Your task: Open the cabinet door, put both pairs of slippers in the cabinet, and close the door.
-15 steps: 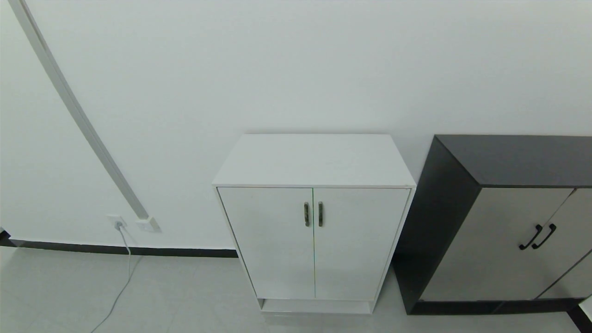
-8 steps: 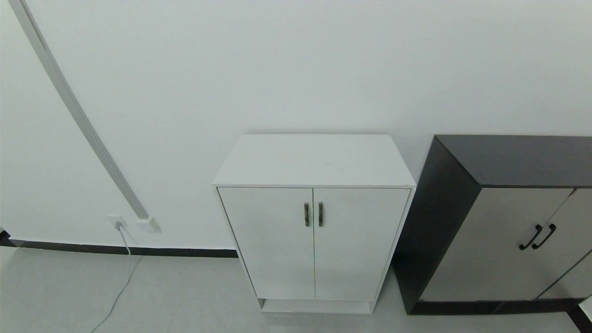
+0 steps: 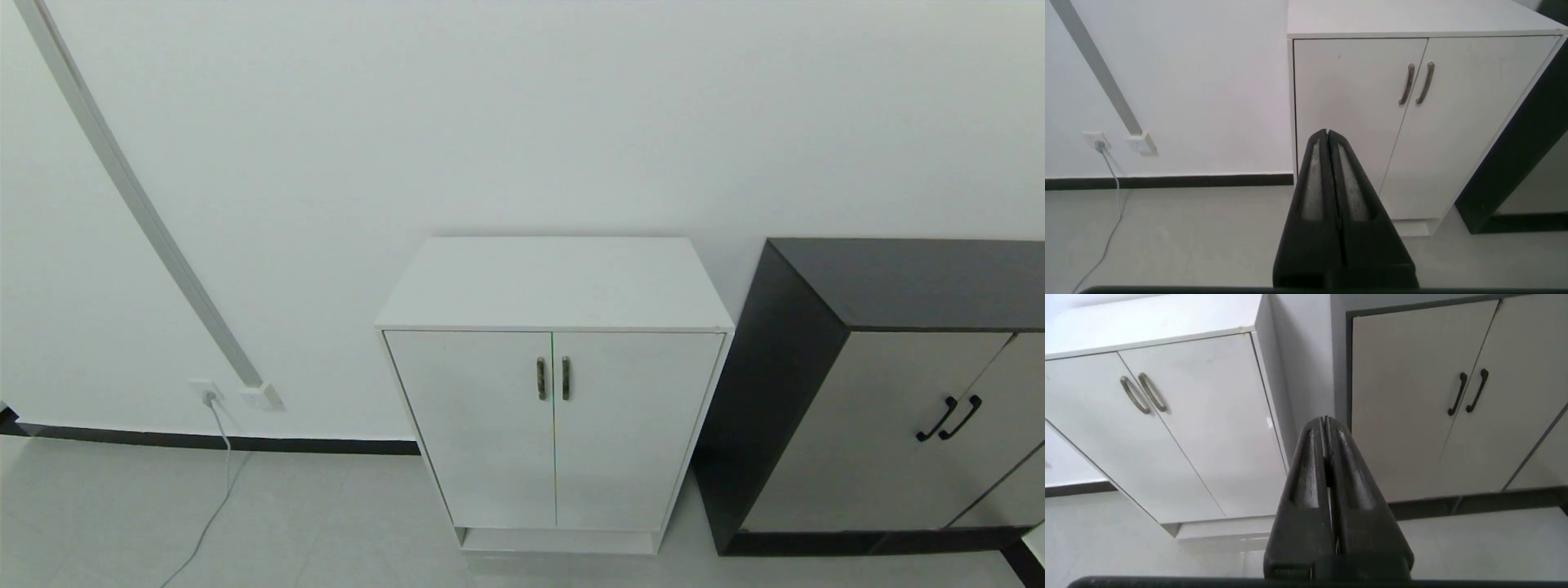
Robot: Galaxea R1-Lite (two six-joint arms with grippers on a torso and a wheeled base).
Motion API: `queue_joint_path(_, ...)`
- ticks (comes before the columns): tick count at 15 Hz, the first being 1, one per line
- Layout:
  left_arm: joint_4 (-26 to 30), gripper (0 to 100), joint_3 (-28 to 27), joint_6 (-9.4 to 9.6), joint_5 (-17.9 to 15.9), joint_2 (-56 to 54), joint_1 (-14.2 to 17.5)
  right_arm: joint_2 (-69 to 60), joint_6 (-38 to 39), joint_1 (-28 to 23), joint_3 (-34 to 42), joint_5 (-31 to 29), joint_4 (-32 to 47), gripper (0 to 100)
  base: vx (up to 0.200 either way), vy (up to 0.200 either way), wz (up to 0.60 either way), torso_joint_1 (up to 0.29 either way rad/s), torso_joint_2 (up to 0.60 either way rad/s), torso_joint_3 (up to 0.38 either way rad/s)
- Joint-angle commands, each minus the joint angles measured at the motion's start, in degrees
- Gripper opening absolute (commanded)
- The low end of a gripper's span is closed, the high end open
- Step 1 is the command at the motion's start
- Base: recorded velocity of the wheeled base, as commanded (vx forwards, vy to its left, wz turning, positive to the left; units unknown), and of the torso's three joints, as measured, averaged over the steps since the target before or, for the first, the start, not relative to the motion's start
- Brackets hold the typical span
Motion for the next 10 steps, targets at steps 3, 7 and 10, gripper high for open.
queue_joint_path(3, -0.01, 0, -0.01, -0.11, 0.03, 0.07, -0.01, 0.0, -0.01, -0.09, 0.0, 0.02, -0.02, 0, 0.0, 0.0, 0.0, 0.0, 0.0, 0.0)
queue_joint_path(7, -0.09, 0, -0.01, -0.11, 0.03, 0.07, -0.01, 0.0, -0.09, -0.09, 0.0, 0.02, -0.02, 0, 0.0, 0.0, 0.0, 0.0, 0.0, 0.0)
queue_joint_path(10, -0.09, 0, -0.01, -0.11, 0.03, 0.07, -0.01, 0.0, -0.36, -0.09, 0.0, 0.02, -0.02, 0, 0.0, 0.0, 0.0, 0.0, 0.0, 0.0)
